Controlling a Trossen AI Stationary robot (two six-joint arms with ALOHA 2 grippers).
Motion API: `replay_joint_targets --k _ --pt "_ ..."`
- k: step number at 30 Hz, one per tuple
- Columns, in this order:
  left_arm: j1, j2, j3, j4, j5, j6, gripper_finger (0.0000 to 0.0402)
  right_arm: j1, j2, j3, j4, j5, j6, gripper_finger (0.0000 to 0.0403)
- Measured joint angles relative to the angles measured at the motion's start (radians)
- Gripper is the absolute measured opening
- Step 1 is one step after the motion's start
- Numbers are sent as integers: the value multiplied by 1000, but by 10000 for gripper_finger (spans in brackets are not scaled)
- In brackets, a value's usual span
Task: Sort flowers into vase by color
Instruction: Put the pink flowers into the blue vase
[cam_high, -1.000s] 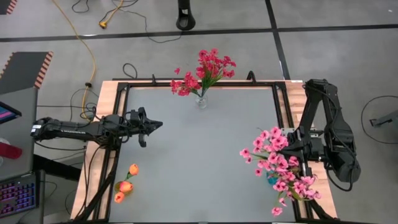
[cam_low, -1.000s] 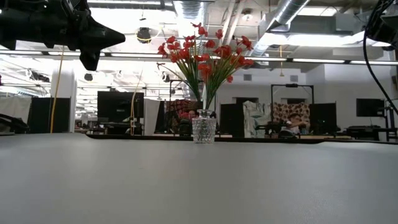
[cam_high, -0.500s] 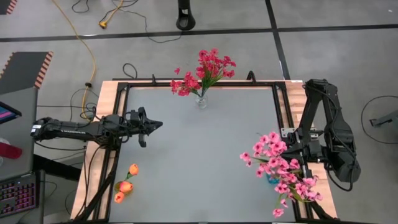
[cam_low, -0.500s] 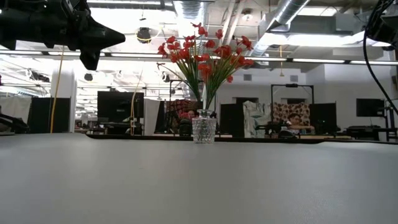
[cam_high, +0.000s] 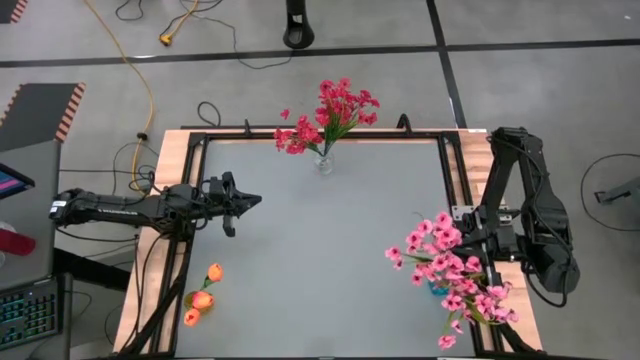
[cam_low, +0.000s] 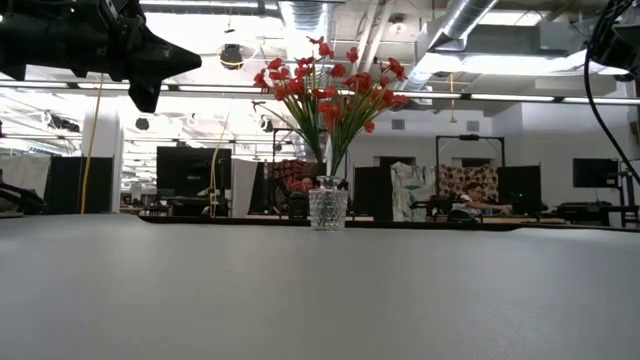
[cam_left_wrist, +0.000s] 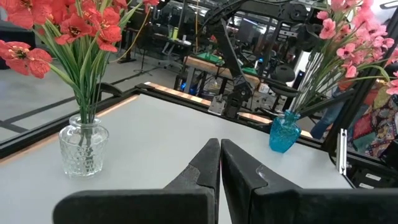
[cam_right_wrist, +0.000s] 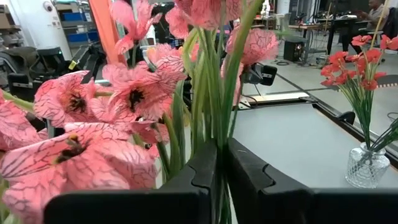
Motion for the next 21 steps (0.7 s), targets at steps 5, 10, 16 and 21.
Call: replay_joint_targets --k 5,10,16,21 --pt "0 0 0 0 0 0 0 0 -2 0 1 -2 -16 92" --pt "0 0 0 0 0 0 0 0 -8 0 3 -59 -75 133" --pt "0 0 0 0 1 0 0 0 -38 0 11 -133 -77 184" --pt "0 0 0 0 2 -20 0 0 -65 0 9 -188 -79 210"
